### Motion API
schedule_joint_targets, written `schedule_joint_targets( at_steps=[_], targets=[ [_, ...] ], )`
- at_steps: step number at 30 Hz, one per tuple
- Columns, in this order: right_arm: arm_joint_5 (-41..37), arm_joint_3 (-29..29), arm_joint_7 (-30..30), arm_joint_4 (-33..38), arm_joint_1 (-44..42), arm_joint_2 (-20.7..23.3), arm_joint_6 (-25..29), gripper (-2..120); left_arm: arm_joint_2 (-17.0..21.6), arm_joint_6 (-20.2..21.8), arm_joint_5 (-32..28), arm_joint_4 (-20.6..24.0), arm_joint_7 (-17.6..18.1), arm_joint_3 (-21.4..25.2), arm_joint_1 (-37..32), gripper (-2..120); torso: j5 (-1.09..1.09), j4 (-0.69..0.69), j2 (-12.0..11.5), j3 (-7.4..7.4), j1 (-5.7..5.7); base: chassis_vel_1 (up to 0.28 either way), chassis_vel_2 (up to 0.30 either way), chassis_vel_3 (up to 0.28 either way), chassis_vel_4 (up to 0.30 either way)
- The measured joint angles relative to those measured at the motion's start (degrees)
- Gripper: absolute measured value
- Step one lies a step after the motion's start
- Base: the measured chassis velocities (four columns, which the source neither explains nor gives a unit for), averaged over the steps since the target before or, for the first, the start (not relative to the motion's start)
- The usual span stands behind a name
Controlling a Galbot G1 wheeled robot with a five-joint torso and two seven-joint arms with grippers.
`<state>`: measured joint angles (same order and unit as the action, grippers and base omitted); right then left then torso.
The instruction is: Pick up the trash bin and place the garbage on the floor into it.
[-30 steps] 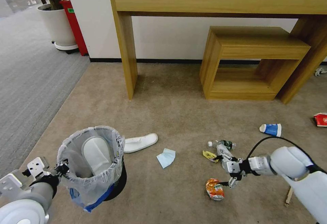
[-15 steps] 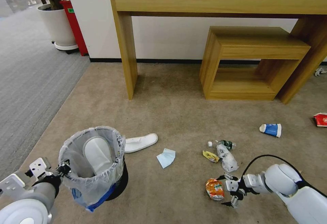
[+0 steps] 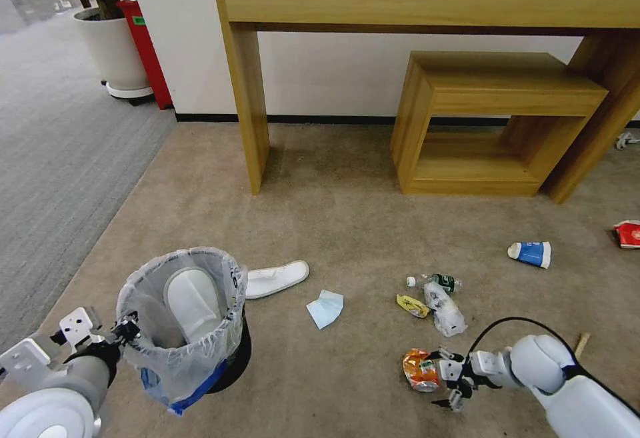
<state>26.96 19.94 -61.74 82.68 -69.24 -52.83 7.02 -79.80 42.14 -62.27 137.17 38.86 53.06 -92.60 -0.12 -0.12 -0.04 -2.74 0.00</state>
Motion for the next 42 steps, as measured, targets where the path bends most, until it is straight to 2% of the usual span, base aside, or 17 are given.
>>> schedule_joint_targets(
  at_steps=[3, 6, 10, 12, 26, 29, 31, 33, 37, 42],
  targets=[
    [1.12, 0.04, 0.27, -0.18, -0.19, -0.32, 0.51, 76, 0.00, 0.00, 0.01, 0.19, 0.01, -0.02, -0.07, 3, 0.00, 0.00, 0.00, 0.00, 0.00, 0.000, 0.000, 0.000, 0.000],
    [3.21, 0.54, 0.96, -1.36, 0.24, -1.00, 1.48, 61, -0.18, 0.00, 0.04, 0.24, 0.03, -0.07, -0.27, 3, 0.00, 0.00, 0.00, 0.00, 0.00, 0.000, 0.000, 0.000, 0.000],
    [4.10, 0.73, 2.03, -2.25, 0.35, -1.51, 1.82, 52, -0.30, 0.00, 0.06, 0.30, 0.04, -0.08, -0.45, 3, 0.00, 0.00, 0.00, 0.00, 0.00, 0.000, 0.000, 0.000, 0.000],
    [5.00, 0.94, 3.76, -3.21, 0.47, -2.28, 2.43, 42, -0.30, 0.00, 0.07, 0.32, 0.03, -0.04, -0.56, 3, -0.01, 0.00, 0.00, 0.00, 0.00, 0.000, 0.000, 0.000, 0.000],
    [6.49, 1.05, 5.92, -4.20, 0.50, -4.22, 3.55, 41, -0.21, 0.00, 0.30, 0.61, 0.00, -0.42, -0.93, 3, 0.00, 0.00, 0.00, 0.01, 0.00, 0.000, 0.000, 0.000, 0.000],
    [6.86, 1.22, 5.97, -4.03, 0.34, -4.23, 3.70, 30, -0.04, 0.00, 0.30, 0.64, -0.01, -0.35, -1.01, 3, 0.00, 0.00, 0.00, 0.01, 0.00, 0.000, 0.000, 0.000, 0.000],
    [6.90, 1.27, 5.91, -3.94, 0.30, -4.21, 3.78, 28, -0.02, 0.00, 0.30, 0.69, -0.02, -0.34, -1.03, 3, 0.00, 0.00, 0.00, 0.01, 0.00, 0.000, 0.000, 0.000, 0.000],
    [6.94, 1.50, 5.82, -3.87, 0.27, -4.18, 4.04, 20, -0.06, 0.00, 0.30, 0.80, -0.02, -0.45, -1.09, 3, 0.00, -0.01, 0.00, 0.00, 0.00, 0.000, 0.000, 0.000, 0.000],
    [7.03, 1.93, 5.84, -3.81, 0.21, -4.16, 4.55, 11, -0.16, 0.00, 0.44, 0.83, -0.04, -0.77, -1.10, 3, 0.01, -0.01, 0.00, 0.00, 0.00, 0.000, 0.000, 0.000, 0.000],
    [6.53, 2.46, 7.49, -3.27, 0.08, -3.82, 5.52, 10, -0.13, 0.00, 0.52, 0.82, -0.04, -0.96, -1.03, 3, 0.04, 0.00, 0.00, 0.00, 0.00, 0.000, 0.000, 0.000, 0.000]
  ],
)
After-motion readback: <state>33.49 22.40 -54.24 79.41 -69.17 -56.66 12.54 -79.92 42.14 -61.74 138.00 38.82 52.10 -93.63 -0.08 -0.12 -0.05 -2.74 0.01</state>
